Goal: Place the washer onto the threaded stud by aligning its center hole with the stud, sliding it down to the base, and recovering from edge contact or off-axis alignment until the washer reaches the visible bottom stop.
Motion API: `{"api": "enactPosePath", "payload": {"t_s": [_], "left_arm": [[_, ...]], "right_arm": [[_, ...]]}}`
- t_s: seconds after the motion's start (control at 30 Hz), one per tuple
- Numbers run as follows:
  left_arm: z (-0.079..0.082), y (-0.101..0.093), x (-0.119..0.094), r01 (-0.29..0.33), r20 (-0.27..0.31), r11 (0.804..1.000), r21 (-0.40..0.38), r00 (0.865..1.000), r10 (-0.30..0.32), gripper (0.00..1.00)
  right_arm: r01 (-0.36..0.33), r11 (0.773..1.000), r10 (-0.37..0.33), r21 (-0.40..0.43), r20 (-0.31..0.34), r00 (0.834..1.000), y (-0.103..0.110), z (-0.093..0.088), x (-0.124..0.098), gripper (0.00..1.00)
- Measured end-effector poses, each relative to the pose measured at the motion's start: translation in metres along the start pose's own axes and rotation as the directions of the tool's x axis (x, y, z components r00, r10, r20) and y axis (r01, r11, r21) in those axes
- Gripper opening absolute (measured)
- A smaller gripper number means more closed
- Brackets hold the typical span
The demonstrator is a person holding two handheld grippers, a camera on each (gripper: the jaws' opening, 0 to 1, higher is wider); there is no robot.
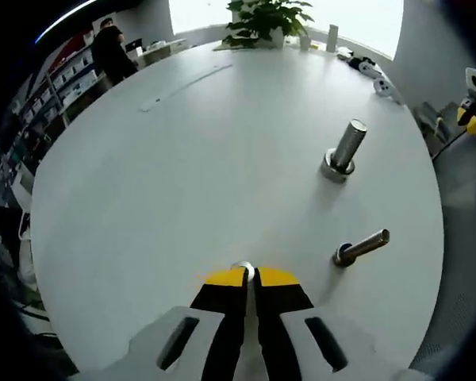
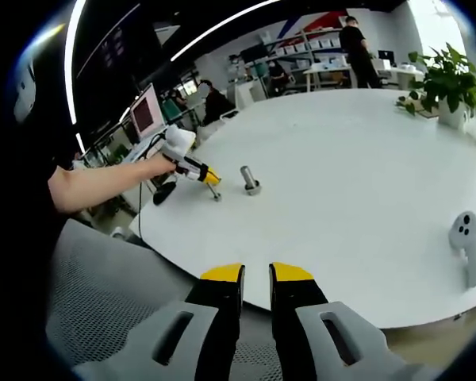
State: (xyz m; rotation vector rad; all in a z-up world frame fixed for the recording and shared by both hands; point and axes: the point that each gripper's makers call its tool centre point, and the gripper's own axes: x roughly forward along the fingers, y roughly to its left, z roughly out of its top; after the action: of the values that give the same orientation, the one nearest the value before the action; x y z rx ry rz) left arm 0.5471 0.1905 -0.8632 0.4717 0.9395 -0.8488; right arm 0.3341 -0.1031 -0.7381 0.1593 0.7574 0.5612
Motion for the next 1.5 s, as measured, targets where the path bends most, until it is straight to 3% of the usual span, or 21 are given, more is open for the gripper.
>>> {"api": "enactPosePath", "payload": {"t_s": [0.07, 0.2, 0.4, 0.5, 0.63, 0.77, 0.97, 1.03, 1.17, 1.3, 1.5], "left_arm": [[-0.001, 0.0, 0.0, -0.011, -0.005, 0.998, 0.056, 1.0, 0.011, 0.0], [-0.003, -0.002, -0.006, -0.041, -0.004, 0.995, 0.086, 0.999, 0.042, 0.0], [0.006, -0.007, -0.02, -0.033, 0.068, 0.999, 0.02, 0.997, 0.031, 0.0], [0.009, -0.008, -0.029, -0.047, 0.086, 0.999, 0.027, 0.995, 0.044, 0.0], [0.019, -0.018, -0.041, -0.015, 0.135, 1.0, 0.003, 0.991, 0.015, 0.0], [0.007, -0.016, -0.036, -0.036, 0.082, 0.998, 0.047, 0.996, 0.032, 0.0], [-0.008, -0.029, -0.034, 0.01, 0.06, 0.999, 0.038, 0.998, -0.013, 0.0], [-0.012, -0.041, -0.031, 0.057, 0.046, 0.997, 0.056, 0.997, -0.059, 0.0], [-0.02, -0.049, -0.023, 0.075, 0.003, 0.992, 0.101, 0.997, -0.076, 0.0], [-0.018, -0.052, -0.018, 0.079, -0.004, 0.989, 0.123, 0.997, -0.079, 0.0], [-0.016, -0.056, -0.011, 0.107, -0.012, 0.99, 0.091, 0.994, -0.106, 0.05]], "right_arm": [[0.0, 1.0, 0.0, 0.001, 0.002, 1.0, 0.0, 0.0, 0.0, 0.15], [0.001, 1.0, -0.001, 0.005, 0.009, 1.0, -0.001, 0.001, 0.0, 0.15], [0.0, 1.0, 0.0, 0.008, 0.016, 1.0, -0.001, 0.002, -0.001, 0.15], [0.0, 1.0, 0.0, 0.008, 0.02, 1.0, -0.001, 0.003, -0.001, 0.15], [0.0, 1.0, 0.0, 0.01, 0.021, 1.0, -0.001, 0.003, -0.001, 0.15], [0.0, 1.0, 0.0, 0.01, 0.022, 1.0, 0.0, 0.002, -0.001, 0.15], [0.0, 1.0, 0.0, 0.011, 0.02, 1.0, 0.0, 0.002, -0.001, 0.15], [0.0, 1.0, 0.0, 0.011, 0.021, 1.0, 0.0, 0.002, 0.0, 0.15], [-0.002, 1.0, 0.002, 0.01, 0.018, 1.0, 0.0, 0.002, 0.0, 0.15], [0.0, 1.0, 0.0, 0.011, 0.02, 1.0, 0.0, 0.002, 0.0, 0.15], [0.002, 1.0, -0.002, 0.014, 0.021, 1.0, 0.0, 0.002, 0.0, 0.15]]}}
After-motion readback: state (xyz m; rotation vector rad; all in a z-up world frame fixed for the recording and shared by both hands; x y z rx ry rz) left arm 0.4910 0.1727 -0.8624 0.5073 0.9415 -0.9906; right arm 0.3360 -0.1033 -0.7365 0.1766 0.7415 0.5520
